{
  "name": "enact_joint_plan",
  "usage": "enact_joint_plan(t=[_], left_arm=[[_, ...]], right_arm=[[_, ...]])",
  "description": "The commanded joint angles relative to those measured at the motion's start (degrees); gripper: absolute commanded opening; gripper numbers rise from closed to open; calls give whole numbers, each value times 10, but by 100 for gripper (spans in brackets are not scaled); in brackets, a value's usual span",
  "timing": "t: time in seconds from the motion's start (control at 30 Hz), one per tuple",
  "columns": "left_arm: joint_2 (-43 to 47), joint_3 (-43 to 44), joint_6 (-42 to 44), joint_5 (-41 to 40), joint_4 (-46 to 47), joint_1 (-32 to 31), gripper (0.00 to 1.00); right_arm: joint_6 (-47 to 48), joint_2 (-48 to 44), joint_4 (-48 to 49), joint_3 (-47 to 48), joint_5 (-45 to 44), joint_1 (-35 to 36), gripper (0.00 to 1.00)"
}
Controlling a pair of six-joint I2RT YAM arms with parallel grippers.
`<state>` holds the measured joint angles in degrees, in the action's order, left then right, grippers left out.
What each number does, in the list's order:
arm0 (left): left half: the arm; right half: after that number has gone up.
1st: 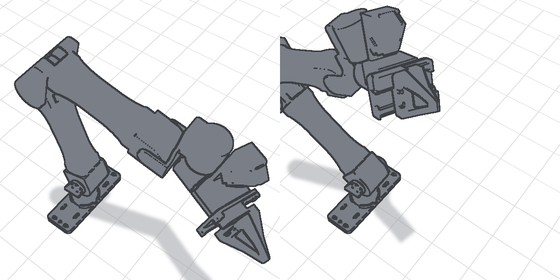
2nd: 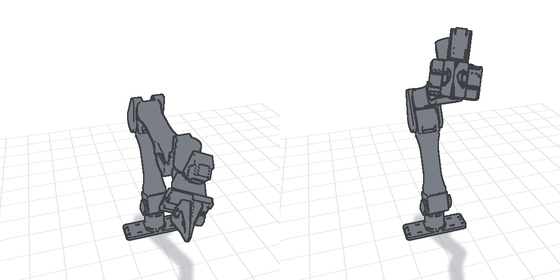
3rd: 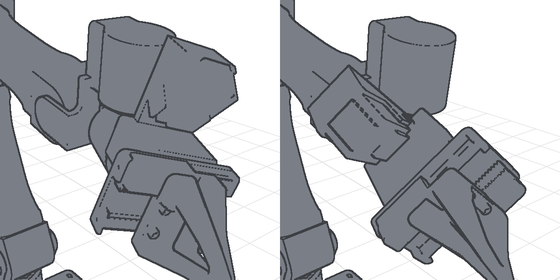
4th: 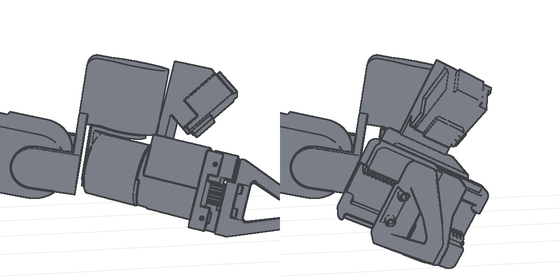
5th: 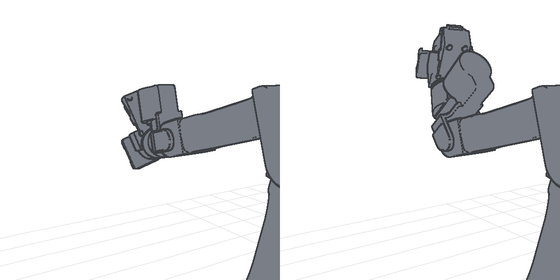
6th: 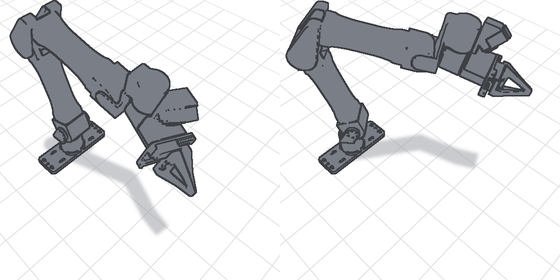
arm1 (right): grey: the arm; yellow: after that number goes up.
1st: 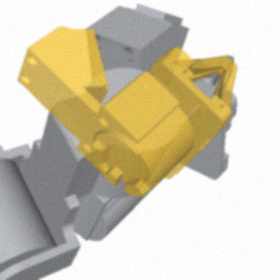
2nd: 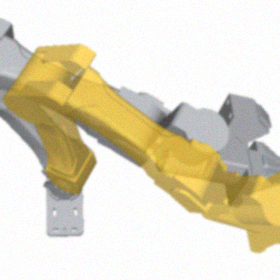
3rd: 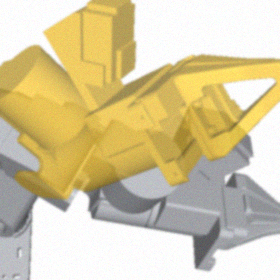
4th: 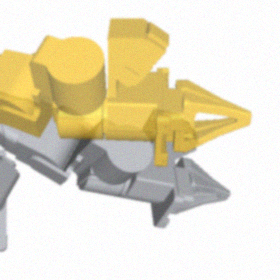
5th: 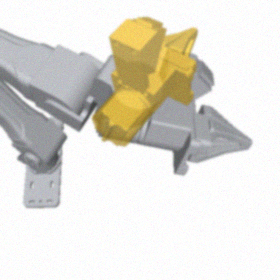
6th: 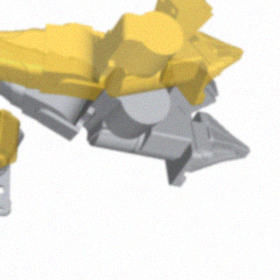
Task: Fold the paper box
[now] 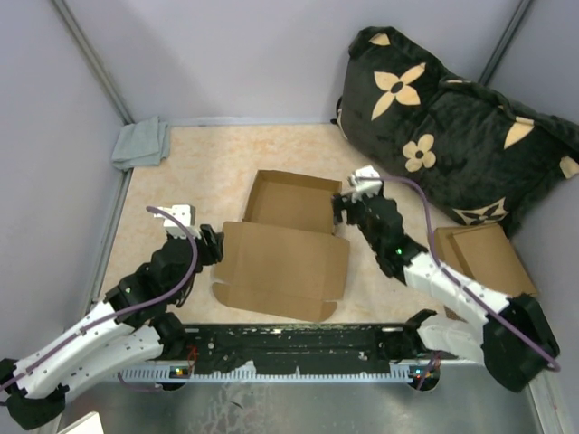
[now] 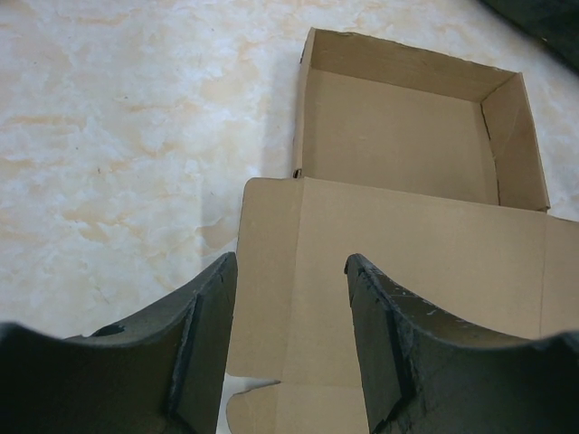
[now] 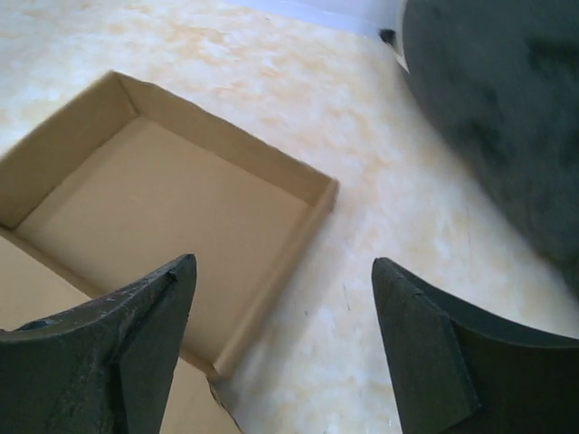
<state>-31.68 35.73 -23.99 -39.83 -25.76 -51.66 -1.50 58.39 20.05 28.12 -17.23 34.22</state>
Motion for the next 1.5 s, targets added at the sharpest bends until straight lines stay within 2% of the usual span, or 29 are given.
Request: enact_joint_plan(t=[0.0,0.1,0.23,0.33,0.53,0.67,1.03,1.2,1.27,1.33,1.47], left_arm=[[-7,-2,6,0,8,-1,58],[-8,0,0,-2,1,-2,58],[0,-2,-3,-3,0,-2,58],[5,-3,-3,-3,2,-3,58],[0,-4,2,-5,7,-3,58],[-6,-3,3,-7,7,-3,58],[-13,-3,8,-19,7,-3,58],[-18,-4,12,-22,11,-3,58],[-22,-3,13,-22,12,-3,58],[-25,-3,15,-22,13,-2,58],[-28,-2,16,-22,12,-2,58]], right_arm=[[97,104,-74,174,115,0,81],[127,230,-174,317,133,-3,85],[155,382,-293,481,204,-18,82],[163,457,-326,562,248,-27,80],[191,556,-381,657,313,-32,80],[198,617,-410,716,310,-33,79],[211,700,-438,810,297,-38,78],[218,714,-430,818,306,-39,78],[212,730,-438,835,304,-40,74],[189,748,-448,856,289,-43,67],[69,769,-453,890,246,-71,40]])
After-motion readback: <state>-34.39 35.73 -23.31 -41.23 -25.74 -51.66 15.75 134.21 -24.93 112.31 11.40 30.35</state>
